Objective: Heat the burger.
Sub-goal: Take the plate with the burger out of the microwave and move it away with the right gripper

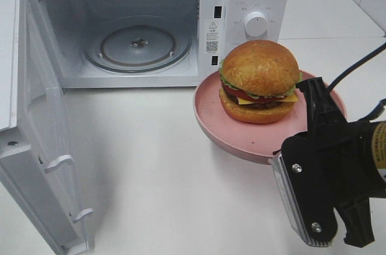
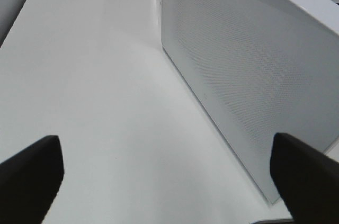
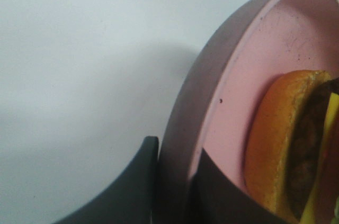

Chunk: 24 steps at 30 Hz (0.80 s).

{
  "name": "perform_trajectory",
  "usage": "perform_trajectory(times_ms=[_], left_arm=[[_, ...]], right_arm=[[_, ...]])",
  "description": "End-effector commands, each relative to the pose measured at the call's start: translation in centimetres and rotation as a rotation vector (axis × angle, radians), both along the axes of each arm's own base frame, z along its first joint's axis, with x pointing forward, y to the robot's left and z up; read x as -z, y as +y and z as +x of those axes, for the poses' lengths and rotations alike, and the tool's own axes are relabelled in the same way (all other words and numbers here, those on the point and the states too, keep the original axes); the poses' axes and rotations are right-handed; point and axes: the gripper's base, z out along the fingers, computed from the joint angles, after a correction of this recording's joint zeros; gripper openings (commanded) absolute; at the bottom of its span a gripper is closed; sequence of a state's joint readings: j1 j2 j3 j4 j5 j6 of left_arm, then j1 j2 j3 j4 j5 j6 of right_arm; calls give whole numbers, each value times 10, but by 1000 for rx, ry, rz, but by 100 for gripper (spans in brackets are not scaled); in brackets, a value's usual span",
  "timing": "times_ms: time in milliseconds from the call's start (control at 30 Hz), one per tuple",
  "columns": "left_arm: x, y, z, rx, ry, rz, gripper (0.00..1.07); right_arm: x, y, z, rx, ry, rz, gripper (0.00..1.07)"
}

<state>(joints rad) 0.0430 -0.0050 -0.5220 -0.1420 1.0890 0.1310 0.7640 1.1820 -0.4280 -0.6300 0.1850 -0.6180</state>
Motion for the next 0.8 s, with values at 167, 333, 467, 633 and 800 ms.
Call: perform_trajectory(times_ms=[167, 333, 467, 633, 800], left_arm=[[-1, 0, 0, -4, -17, -2, 98], [-1, 0, 0, -4, -17, -2, 98], [-1, 0, 0, -4, -17, -2, 98], [-1, 0, 0, -4, -17, -2, 98], [-1, 0, 0, -4, -17, -2, 98]], right_arm=[[-11, -17, -8, 98, -29, 14, 0], [-17, -28, -9, 214, -48, 1, 0], [-18, -38, -8, 358, -55, -12, 0], [-19, -46, -6, 466, -78, -15, 0], [-22, -55, -4, 620, -111, -4, 0]])
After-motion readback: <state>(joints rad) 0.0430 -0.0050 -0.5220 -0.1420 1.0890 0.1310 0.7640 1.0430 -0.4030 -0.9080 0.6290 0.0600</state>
